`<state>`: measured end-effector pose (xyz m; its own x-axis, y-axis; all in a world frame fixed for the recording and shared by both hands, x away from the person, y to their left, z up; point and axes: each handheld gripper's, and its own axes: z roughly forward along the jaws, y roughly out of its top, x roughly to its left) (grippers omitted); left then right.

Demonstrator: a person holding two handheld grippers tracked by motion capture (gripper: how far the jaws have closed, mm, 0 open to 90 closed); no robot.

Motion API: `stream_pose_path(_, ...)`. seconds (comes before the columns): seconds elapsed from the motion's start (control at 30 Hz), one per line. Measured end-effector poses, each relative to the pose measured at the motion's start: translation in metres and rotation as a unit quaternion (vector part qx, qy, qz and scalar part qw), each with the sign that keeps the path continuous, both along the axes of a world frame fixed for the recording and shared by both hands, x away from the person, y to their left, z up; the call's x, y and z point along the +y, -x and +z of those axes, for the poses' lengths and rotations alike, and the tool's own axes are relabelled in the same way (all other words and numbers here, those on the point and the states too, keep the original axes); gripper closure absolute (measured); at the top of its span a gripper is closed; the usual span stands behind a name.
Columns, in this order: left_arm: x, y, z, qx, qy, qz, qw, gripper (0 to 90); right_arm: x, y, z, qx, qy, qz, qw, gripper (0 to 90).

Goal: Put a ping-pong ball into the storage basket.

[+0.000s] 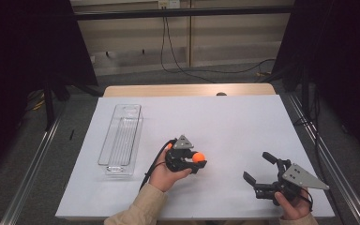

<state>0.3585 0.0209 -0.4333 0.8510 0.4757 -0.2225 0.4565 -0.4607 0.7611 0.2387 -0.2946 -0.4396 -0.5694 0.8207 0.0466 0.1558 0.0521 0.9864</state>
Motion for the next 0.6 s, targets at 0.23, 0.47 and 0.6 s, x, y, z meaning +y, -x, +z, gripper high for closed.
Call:
stream_pose_path(0.23, 0.0031, -0.0009, 0.0025, 0.001, 0.001, 0.002, 1.0000, 50.8, 0.0006, 0.0001, 0.0000, 0.000, 0.001, 0.001, 1.0000, 2.7)
stream_pose_path(0.47, 0.0060, -0.0019, 0.0039, 0.008, 0.004, 0.005, 1.0000, 50.8, 0.0005, 0.0001, 0.0000, 0.000, 0.001, 0.001, 1.0000, 2.7)
stream_pose_path(0.6, 0.0075, -0.0023, 0.0047, 0.010, 0.006, 0.006, 0.9999, 50.8, 0.0005, -0.0001, 0.0000, 0.000, 0.001, 0.001, 1.0000, 2.7)
